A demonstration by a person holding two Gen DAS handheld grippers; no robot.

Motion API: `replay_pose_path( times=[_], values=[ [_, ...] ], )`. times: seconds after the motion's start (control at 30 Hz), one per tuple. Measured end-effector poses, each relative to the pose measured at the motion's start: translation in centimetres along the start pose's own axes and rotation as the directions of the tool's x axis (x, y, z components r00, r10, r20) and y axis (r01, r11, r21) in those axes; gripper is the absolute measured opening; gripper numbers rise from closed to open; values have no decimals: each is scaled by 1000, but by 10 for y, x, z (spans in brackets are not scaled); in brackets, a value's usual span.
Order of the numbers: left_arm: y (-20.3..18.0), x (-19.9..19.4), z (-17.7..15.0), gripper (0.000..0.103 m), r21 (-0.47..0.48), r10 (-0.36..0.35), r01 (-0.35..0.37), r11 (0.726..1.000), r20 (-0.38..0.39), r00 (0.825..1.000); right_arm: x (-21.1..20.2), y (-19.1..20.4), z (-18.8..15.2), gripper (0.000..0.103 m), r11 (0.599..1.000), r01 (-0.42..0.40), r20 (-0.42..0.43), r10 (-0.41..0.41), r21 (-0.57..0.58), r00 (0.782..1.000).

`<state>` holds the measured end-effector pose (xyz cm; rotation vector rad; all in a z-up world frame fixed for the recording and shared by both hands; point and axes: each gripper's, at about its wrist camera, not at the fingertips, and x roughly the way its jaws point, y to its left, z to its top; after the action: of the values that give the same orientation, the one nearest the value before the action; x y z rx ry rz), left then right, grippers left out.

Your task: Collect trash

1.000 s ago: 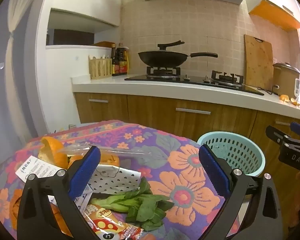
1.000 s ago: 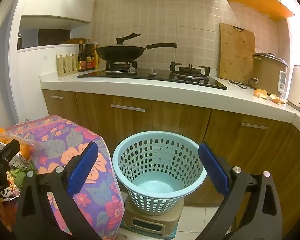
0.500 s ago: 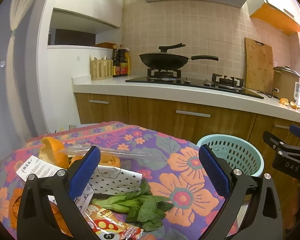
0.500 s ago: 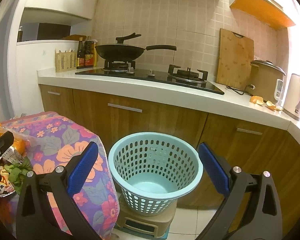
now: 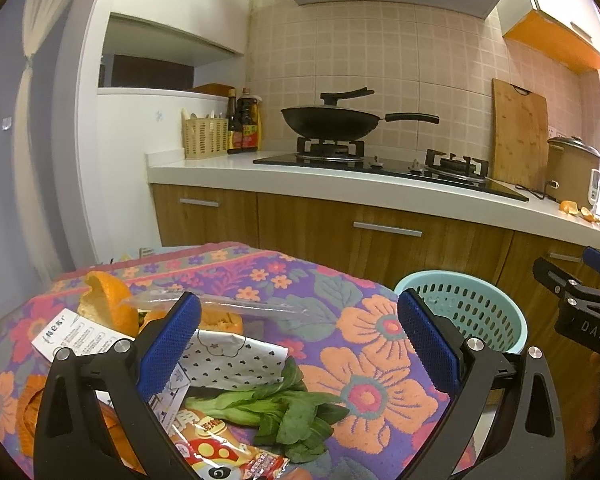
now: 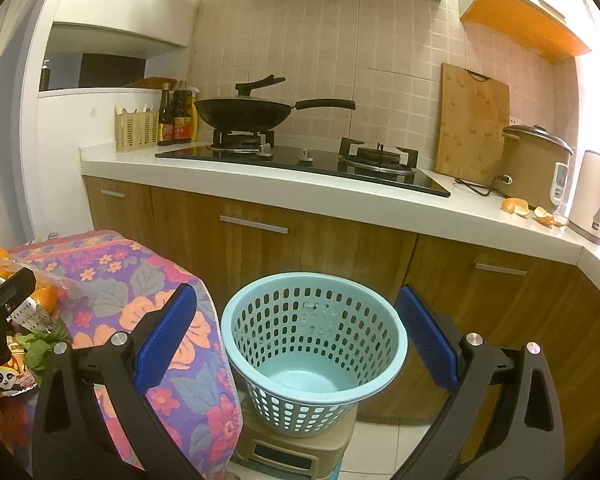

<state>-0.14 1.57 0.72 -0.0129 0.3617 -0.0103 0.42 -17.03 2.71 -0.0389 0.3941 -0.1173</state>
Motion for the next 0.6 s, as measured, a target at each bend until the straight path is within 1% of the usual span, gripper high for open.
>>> replay_pose_path(
  times=[0.2,0.3,0.43,0.6],
  values=[
    [1,0,0,95,0,-1,1,1000,0,1000,-1,-3,1,95,1000,-5,2,5,10,1000],
    [1,2,-1,95,2,8,-8,1000,-10,1000,-2,-3,2,95,1000,-14,-4,14,15,1000],
    [0,2,-1,95,2,11,-11,1000,-8,1000,-6,-3,4,95,1000,-20,11,19,10,1000],
    [0,2,-2,95,2,18,-18,1000,-6,1000,-7,-4,6,95,999,-31,5,31,22,1000]
  ],
)
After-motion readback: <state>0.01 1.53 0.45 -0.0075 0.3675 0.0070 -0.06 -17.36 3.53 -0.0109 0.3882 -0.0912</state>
